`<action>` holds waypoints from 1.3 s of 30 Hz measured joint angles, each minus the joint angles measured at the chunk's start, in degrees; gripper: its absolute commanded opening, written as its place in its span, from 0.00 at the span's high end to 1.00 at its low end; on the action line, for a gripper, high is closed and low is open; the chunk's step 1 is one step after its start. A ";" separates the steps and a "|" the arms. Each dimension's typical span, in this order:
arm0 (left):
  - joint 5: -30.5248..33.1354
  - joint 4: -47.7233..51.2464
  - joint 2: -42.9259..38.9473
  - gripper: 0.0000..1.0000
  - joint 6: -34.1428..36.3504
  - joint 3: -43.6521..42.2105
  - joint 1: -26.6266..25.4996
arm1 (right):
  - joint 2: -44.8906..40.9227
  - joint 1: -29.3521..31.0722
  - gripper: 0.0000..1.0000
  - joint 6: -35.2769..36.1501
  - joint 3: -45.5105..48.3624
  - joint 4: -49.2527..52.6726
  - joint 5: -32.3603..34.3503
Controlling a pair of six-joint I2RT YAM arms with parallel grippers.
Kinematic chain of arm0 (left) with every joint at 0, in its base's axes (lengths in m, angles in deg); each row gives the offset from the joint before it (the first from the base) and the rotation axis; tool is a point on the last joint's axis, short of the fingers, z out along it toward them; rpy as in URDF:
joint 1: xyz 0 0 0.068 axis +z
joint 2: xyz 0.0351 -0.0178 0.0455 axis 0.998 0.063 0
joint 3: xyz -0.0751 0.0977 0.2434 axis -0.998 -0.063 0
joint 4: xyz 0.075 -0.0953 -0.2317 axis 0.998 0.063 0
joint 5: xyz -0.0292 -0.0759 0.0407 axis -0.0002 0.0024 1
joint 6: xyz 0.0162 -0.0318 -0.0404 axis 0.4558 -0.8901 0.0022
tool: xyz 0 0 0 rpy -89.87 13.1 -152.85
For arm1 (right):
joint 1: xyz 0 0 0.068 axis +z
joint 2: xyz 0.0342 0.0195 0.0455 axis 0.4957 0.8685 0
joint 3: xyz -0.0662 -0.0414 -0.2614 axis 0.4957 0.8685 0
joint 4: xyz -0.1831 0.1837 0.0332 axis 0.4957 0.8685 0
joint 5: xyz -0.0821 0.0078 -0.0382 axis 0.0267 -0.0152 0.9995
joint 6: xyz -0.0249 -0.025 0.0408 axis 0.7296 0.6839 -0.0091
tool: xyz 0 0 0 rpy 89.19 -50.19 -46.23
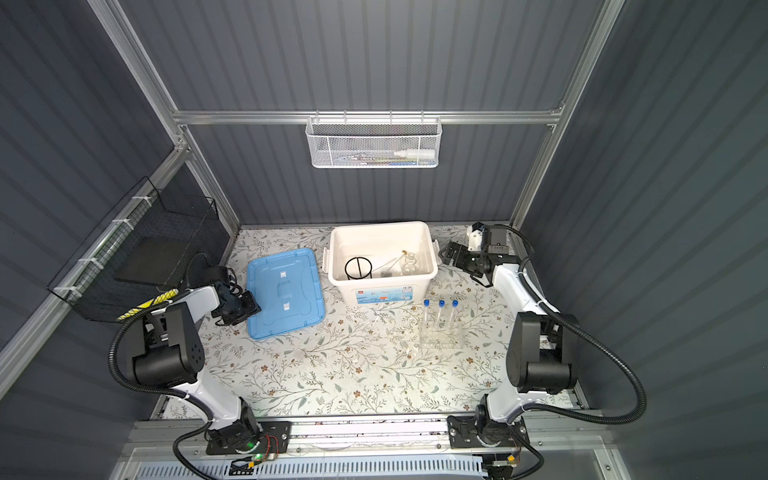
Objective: Organize the chemistry lab equipment
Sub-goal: 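Drag the blue lid with the left gripper toward the bin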
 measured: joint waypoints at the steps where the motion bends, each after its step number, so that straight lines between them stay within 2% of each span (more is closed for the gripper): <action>1: -0.48 -0.15 -0.13 0.53 0.00 -0.33 -0.15 | 0.00 0.00 0.01 -0.02 0.04 -0.02 0.00; 9: -1.42 -0.11 -1.88 0.53 -0.50 -1.46 -3.85 | 0.02 0.00 0.01 -0.44 0.42 -0.02 -0.09; 16: 1.44 0.63 -2.16 0.54 -1.68 -1.46 -3.93 | 0.02 0.00 0.01 -0.61 0.42 -0.02 -0.13; 24: 4.04 1.42 -2.16 0.66 -3.08 -1.46 -3.93 | 0.00 0.00 0.01 -0.61 0.42 -0.02 -0.13; 35: 4.44 1.11 -1.66 0.73 -4.46 -1.42 -3.93 | 0.02 0.00 0.01 -0.61 0.63 -0.02 -0.15; 39: 4.44 0.55 -0.57 0.80 -4.74 -1.11 -3.93 | 0.00 0.00 0.01 -0.59 0.85 0.02 -0.15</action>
